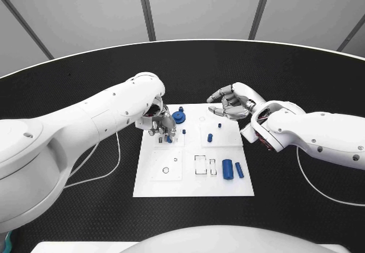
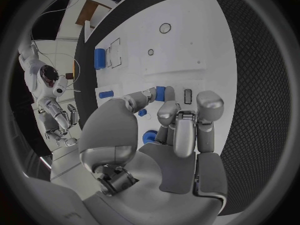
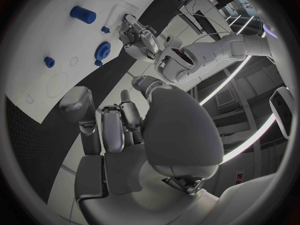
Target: Assemble the parts on the task board
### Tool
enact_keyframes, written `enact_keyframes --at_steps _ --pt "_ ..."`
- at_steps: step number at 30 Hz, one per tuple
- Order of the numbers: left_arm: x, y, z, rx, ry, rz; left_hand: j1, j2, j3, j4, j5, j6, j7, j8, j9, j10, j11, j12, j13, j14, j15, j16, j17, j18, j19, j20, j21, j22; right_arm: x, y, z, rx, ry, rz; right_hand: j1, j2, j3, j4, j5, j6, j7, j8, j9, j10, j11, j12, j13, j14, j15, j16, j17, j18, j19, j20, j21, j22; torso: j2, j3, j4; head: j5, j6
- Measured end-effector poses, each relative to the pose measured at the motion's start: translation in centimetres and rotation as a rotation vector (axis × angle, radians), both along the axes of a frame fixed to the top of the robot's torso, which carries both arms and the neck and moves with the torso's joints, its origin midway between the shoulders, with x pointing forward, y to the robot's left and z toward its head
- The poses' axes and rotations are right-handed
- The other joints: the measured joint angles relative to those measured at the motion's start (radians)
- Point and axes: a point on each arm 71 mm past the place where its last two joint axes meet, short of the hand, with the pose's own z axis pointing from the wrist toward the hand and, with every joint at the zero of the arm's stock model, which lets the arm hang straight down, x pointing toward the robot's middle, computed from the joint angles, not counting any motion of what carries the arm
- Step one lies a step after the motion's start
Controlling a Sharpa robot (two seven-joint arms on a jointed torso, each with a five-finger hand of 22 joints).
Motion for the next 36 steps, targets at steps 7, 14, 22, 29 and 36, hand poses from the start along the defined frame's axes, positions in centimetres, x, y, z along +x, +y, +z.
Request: enact_keyframes --at_steps 7,14,22,29,36 --pt "0.0 0.0 0.0 -0.002 -0.007 0.004 0.000 0.000 0.000 0.000 0.003 0.001 0.001 -0.001 0.010 0.001 0.001 0.000 0.000 0.000 0.000 0.000 0.000 0.000 0.000 0.000 0.000 0.000 0.0 0.0 0.0 0.000 0.001 0.001 0.000 0.000 0.000 0.000 0.000 0.000 0.000 0.000 0.000 0.000 0.000 0.000 0.000 0.000 0.000 0.000 0.000 0.000 0.000 0.000 0.000 0.000 0.000 0.0000 0.0000 0.001 0.001" --pt "-0.1 0.1 0.0 -0.001 0.002 -0.004 0.000 0.000 0.002 0.002 0.003 -0.004 0.007 -0.001 0.012 0.002 0.002 0.000 0.001 0.000 0.000 0.000 0.000 0.000 0.000 0.000 0.000 0.000 0.0 0.1 0.0 -0.001 0.001 0.002 0.000 0.000 0.000 0.000 0.000 0.000 0.000 0.000 -0.001 0.000 0.000 0.000 0.000 0.000 0.000 0.000 0.000 0.000 0.000 0.000 0.000 0.000 0.000 0.0004 0.0001 0.002 0.002" --pt "-0.2 0.1 0.0 -0.006 0.004 -0.005 -0.006 0.006 0.003 0.003 0.003 -0.006 0.009 -0.007 0.018 0.002 0.002 0.000 0.002 0.000 0.000 0.000 0.000 0.000 0.000 0.000 0.000 -0.001 0.1 0.1 0.0 -0.001 0.001 0.003 0.000 0.000 0.000 0.000 0.000 0.000 0.000 0.000 -0.001 0.000 0.000 0.000 0.000 0.000 0.000 0.000 0.000 0.000 0.000 0.000 0.000 0.000 0.000 0.0009 0.0003 0.004 0.004" --pt "-0.2 0.5 0.0 -0.018 -0.019 0.015 -0.007 0.005 0.003 0.003 0.003 -0.006 0.009 -0.008 0.016 -0.001 -0.001 0.000 0.003 0.000 0.000 0.000 0.000 0.000 0.000 0.000 0.000 -0.001 0.1 -0.1 -0.1 -0.002 0.001 0.000 0.000 0.000 0.004 -0.004 0.005 0.000 0.000 0.000 -0.001 0.000 0.000 0.000 0.000 0.000 0.000 0.000 0.000 0.000 0.000 0.000 0.000 0.000 0.000 0.0005 0.0002 0.004 0.004" --pt "-0.4 1.2 0.1 -0.039 -0.038 0.031 -0.007 0.005 0.003 0.003 0.001 -0.006 0.009 -0.007 0.021 -0.001 -0.008 0.000 0.005 0.000 0.000 0.000 0.000 0.000 0.000 0.000 0.000 -0.001 0.2 -0.2 -0.1 -0.003 0.001 -0.002 0.000 0.000 0.004 -0.004 0.005 0.000 0.000 0.000 -0.001 0.000 0.000 0.000 0.000 0.000 0.000 0.000 0.000 0.000 0.000 0.000 0.000 0.000 -0.002 -0.0008 0.0019 0.002 0.003"
